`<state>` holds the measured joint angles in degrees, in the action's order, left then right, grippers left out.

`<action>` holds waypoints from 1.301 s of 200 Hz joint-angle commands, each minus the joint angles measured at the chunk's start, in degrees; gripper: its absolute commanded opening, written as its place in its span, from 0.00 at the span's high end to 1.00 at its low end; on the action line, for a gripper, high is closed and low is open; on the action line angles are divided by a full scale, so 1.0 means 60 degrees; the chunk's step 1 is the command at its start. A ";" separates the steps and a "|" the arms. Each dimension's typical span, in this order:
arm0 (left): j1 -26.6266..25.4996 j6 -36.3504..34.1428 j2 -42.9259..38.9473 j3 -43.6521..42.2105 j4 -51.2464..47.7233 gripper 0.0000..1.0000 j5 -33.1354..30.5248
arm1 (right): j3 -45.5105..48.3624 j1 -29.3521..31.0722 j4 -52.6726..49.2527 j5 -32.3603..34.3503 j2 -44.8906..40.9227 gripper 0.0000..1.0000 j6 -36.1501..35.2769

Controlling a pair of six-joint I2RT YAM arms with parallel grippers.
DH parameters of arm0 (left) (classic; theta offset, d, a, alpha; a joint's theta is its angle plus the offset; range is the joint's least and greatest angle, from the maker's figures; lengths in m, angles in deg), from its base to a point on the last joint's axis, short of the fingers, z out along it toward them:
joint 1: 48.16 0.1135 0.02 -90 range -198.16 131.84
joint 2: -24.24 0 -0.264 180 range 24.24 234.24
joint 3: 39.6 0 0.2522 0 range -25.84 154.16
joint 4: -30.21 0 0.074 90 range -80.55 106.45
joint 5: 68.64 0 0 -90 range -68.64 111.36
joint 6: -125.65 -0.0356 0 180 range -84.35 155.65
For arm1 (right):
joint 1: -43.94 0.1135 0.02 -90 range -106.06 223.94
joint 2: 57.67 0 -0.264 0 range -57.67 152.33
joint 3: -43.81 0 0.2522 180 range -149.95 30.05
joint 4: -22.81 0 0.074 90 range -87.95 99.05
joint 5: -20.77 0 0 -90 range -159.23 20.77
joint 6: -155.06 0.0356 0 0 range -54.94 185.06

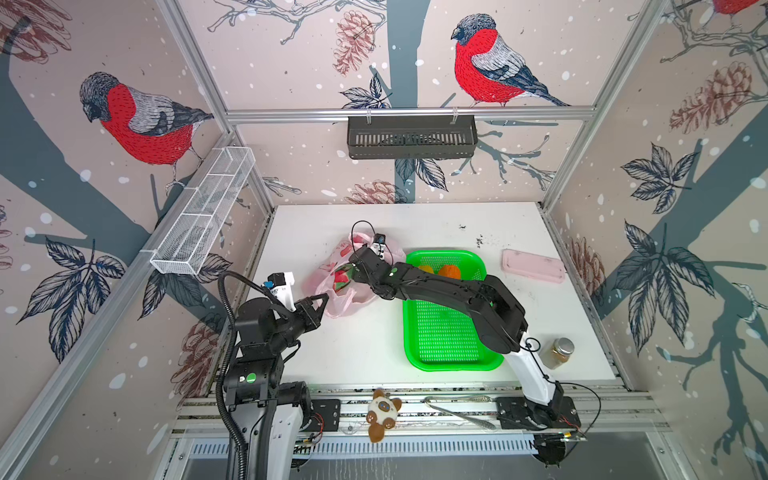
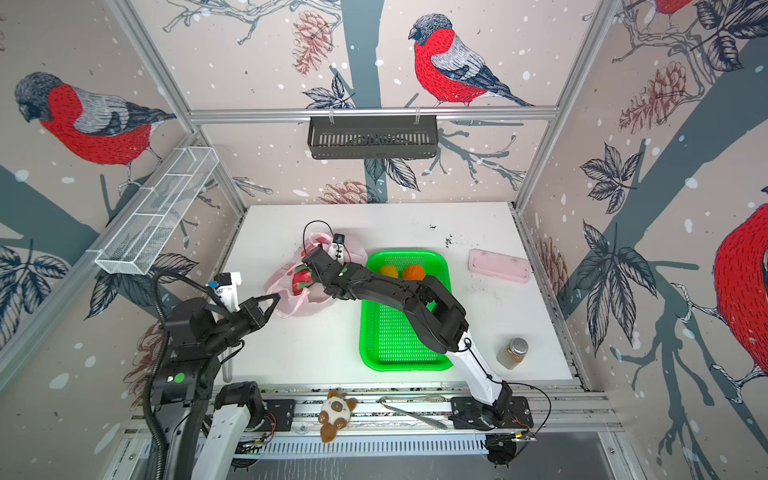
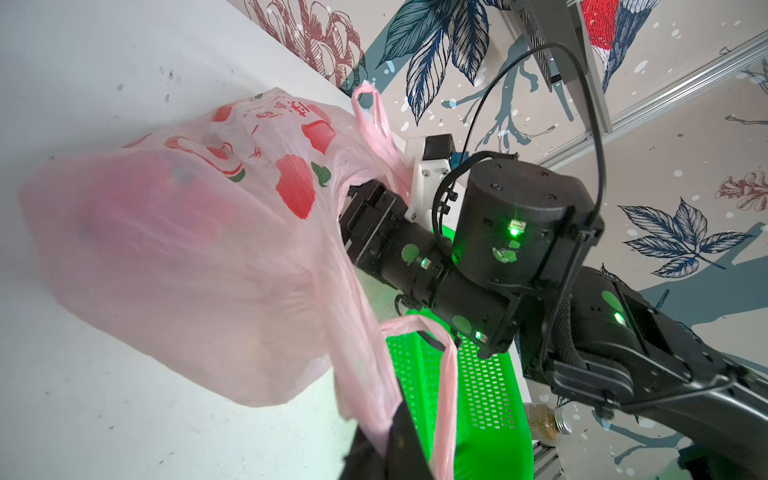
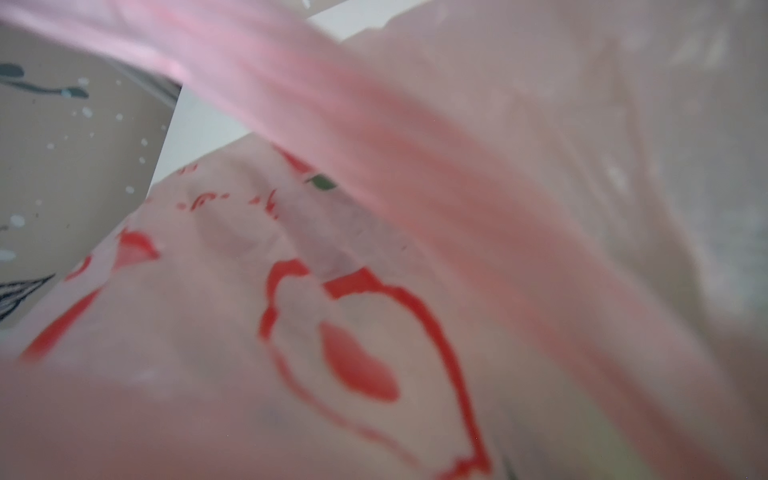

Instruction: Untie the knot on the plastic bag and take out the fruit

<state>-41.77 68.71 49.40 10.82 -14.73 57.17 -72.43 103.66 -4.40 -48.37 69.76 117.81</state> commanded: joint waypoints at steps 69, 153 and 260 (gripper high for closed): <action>-0.0011 0.0027 0.0227 0.0444 -0.0356 1.00 -0.1363 | 0.2451 0.1460 0.1066 -0.2444 -0.1978 0.33 -0.2556; -0.0011 -0.0081 0.0873 0.0714 -0.0169 1.00 -0.2599 | 0.1608 0.1415 0.0780 -0.3040 -0.1413 0.35 -0.3811; -0.0009 -0.0344 0.0710 0.0895 -0.0391 1.00 -0.2837 | 0.0175 0.0152 0.0199 -0.2963 -0.0404 0.34 -0.3783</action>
<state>-41.77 67.11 54.08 16.20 -17.22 40.34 -70.20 105.28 -2.87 -64.72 66.18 93.61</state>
